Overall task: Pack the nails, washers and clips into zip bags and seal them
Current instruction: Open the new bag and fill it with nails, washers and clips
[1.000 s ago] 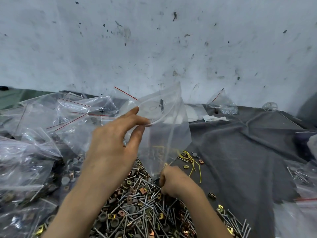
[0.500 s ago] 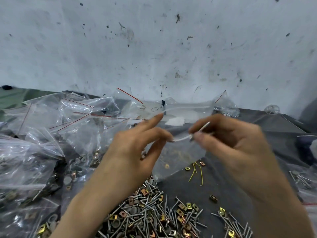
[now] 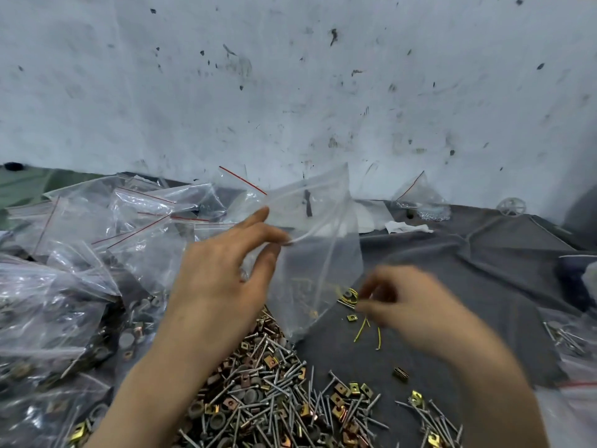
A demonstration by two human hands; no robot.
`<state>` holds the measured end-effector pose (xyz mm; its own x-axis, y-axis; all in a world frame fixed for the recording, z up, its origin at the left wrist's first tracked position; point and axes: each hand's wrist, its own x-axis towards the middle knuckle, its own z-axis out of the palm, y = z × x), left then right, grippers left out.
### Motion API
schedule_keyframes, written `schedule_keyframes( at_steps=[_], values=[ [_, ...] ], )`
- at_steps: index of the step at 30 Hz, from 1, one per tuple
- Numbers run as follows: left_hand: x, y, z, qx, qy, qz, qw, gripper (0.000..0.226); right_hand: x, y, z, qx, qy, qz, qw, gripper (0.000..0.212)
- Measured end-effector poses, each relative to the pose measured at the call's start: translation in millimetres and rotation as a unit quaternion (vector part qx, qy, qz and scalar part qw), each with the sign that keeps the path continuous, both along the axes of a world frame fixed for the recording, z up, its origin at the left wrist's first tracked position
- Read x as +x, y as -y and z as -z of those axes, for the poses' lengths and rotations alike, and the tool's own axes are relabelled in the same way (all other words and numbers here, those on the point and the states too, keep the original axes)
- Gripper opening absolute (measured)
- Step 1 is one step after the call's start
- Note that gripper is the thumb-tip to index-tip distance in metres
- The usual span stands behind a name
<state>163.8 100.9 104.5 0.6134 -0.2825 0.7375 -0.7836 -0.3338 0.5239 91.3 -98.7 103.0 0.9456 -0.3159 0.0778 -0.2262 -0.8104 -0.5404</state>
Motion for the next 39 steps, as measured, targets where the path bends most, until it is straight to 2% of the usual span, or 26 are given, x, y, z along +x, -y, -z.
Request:
schedule_keyframes(
  at_steps=[2, 4, 6, 10, 14, 17, 19, 21, 23, 25, 27, 30, 33, 35, 37, 39],
  values=[
    [2, -1, -1, 0.002, -0.011, -0.020, 1.000, 0.028, 14, -6, 22, -0.016, -0.175, -0.048, 0.983, 0.008],
    [2, -2, -1, 0.007, -0.014, -0.021, 1.000, 0.029, 29, -16, 45, -0.020, -0.245, -0.045, 0.968, 0.012],
    [2, -2, -1, 0.012, -0.024, -0.016, 1.000, 0.026, 41, -23, 63, -0.032, -0.279, -0.039, 0.959, 0.026],
    [0, -2, -1, 0.005, -0.034, 0.004, 0.999, 0.024, 51, -23, 80, -0.056, -0.288, -0.055, 0.954, 0.034],
    [-2, -1, -2, 0.003, -0.034, 0.018, 0.999, 0.024, 51, -21, 81, -0.067, -0.254, -0.059, 0.963, 0.026],
    [-4, 0, -3, 0.000, -0.028, 0.032, 0.999, 0.020, 43, -16, 59, -0.031, -0.180, -0.090, 0.979, 0.004],
    [-5, 1, -3, 0.009, -0.017, 0.036, 0.999, 0.019, 28, -9, 32, 0.049, -0.084, -0.140, 0.985, 0.017],
    [-6, 2, -3, 0.023, 0.001, 0.034, 0.999, 0.018, 8, -11, 4, 0.201, 0.043, -0.212, 0.956, 0.017],
    [-9, 2, -4, 0.029, 0.020, 0.039, 0.999, 0.017, -10, -16, -14, 0.316, 0.199, -0.242, 0.895, 0.016],
    [-14, 3, -4, 0.035, 0.027, 0.057, 0.997, 0.015, -17, -21, -21, 0.290, 0.363, -0.195, 0.864, 0.015],
    [-17, 5, -4, 0.051, 0.030, 0.078, 0.995, 0.012, -17, -25, -25, 0.199, 0.473, -0.125, 0.849, 0.016],
    [-21, 8, -4, 0.079, 0.033, 0.104, 0.991, 0.013, -9, -31, -24, 0.013, 0.522, -0.047, 0.852, 0.016],
    [-20, 9, -2, 0.082, 0.050, 0.101, 0.990, 0.013, -2, -32, -20, -0.077, 0.505, -0.025, 0.859, 0.005],
    [-17, 10, -1, 0.066, 0.052, 0.086, 0.993, 0.012, -2, -31, -19, -0.058, 0.499, -0.020, 0.865, 0.010],
    [-12, 8, -1, 0.043, 0.041, 0.063, 0.996, 0.012, -4, -31, -21, 0.007, 0.520, -0.005, 0.854, 0.007],
    [-6, 3, -1, 0.023, 0.017, 0.041, 0.999, 0.022, -3, -26, -19, 0.070, 0.524, 0.028, 0.848, 0.011]
  ],
)
